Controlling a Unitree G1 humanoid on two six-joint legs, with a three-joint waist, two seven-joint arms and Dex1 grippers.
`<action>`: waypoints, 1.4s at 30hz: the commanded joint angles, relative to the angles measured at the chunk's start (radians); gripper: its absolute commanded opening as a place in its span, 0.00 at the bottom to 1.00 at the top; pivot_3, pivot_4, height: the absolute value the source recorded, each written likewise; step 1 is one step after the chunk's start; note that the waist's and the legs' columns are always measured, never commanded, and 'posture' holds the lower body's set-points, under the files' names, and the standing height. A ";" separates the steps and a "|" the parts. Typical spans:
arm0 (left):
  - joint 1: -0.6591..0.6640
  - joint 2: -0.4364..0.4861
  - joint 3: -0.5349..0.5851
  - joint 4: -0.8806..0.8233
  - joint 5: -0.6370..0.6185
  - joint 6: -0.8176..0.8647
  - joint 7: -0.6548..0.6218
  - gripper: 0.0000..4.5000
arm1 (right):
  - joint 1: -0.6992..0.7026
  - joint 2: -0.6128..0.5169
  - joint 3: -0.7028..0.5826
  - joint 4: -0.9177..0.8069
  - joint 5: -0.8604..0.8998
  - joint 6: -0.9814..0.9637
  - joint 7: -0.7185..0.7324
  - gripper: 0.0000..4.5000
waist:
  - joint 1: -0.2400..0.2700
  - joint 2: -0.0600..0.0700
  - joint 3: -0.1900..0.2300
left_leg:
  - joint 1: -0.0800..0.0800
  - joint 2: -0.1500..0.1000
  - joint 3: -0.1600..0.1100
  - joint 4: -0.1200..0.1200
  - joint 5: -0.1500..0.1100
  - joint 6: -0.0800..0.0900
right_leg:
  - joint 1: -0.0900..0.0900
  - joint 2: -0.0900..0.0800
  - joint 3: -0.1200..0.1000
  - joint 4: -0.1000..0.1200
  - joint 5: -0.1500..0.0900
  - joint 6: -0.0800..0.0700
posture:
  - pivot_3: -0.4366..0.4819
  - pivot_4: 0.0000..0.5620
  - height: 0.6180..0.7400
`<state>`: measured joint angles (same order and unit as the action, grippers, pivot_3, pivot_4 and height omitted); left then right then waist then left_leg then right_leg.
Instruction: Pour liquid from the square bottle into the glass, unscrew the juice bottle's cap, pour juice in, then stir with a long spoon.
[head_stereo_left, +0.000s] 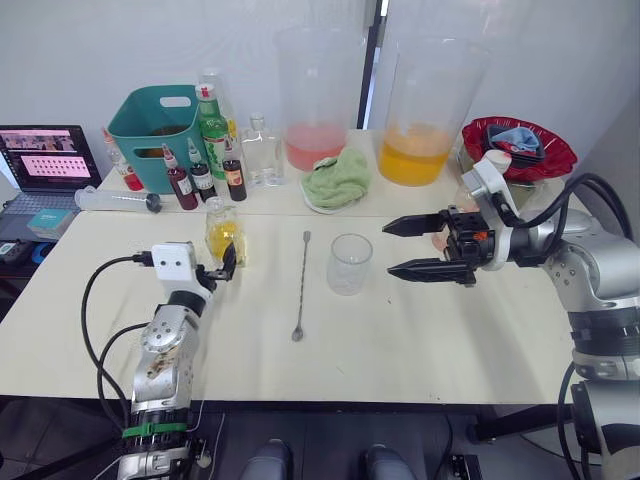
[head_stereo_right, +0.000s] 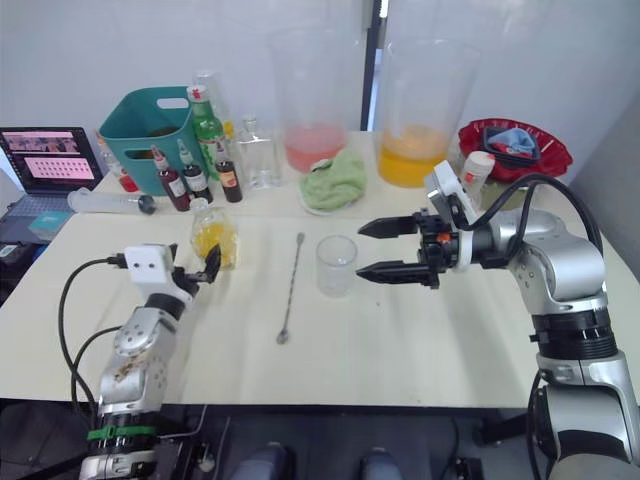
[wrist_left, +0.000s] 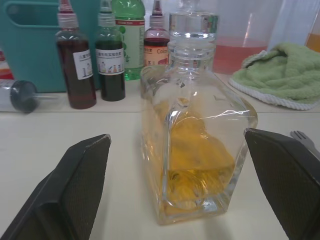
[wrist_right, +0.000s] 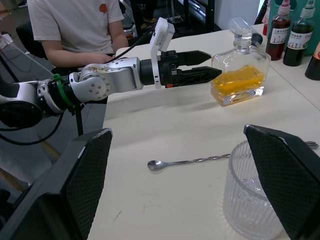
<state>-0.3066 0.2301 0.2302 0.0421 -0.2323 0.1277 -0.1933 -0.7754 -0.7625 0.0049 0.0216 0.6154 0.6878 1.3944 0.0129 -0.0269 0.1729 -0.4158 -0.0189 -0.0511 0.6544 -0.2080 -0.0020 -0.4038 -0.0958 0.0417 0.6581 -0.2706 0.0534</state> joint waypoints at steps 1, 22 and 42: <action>-0.024 0.004 -0.006 0.002 0.011 -0.035 -0.002 1.00 | -0.007 -0.013 -0.035 -0.033 0.026 -0.008 0.003 0.99 | -0.001 0.000 0.000 | 0.000 0.000 0.000 0.000 0.000 0.000 | 0.000 0.000 0.000 0.000 0.000 0.000 | 0.48 0.27 1.00; -0.214 -0.070 -0.034 0.242 0.100 -0.123 0.140 1.00 | -0.016 -0.023 -0.020 -0.043 0.014 -0.007 0.014 0.99 | 0.000 -0.001 0.000 | -0.001 0.000 0.000 0.003 0.000 0.000 | 0.000 0.000 0.000 0.002 0.000 0.000 | 0.48 0.27 1.00; -0.289 -0.061 -0.042 0.316 0.157 -0.134 0.231 0.62 | -0.006 -0.033 -0.009 -0.034 0.009 0.018 0.011 1.00 | 0.000 -0.001 0.000 | -0.005 -0.001 -0.002 0.005 0.000 0.000 | -0.002 0.000 -0.002 0.003 0.000 0.000 | 0.48 0.27 1.00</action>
<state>-0.5968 0.1698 0.1862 0.4052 -0.0748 0.0043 0.0314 -0.7683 -0.7827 0.0133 0.0038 0.6122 0.7161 1.3971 0.0132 -0.0277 0.1732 -0.4207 -0.0201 -0.0528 0.6591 -0.2082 -0.0016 -0.4062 -0.0961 0.0401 0.6611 -0.2704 0.0538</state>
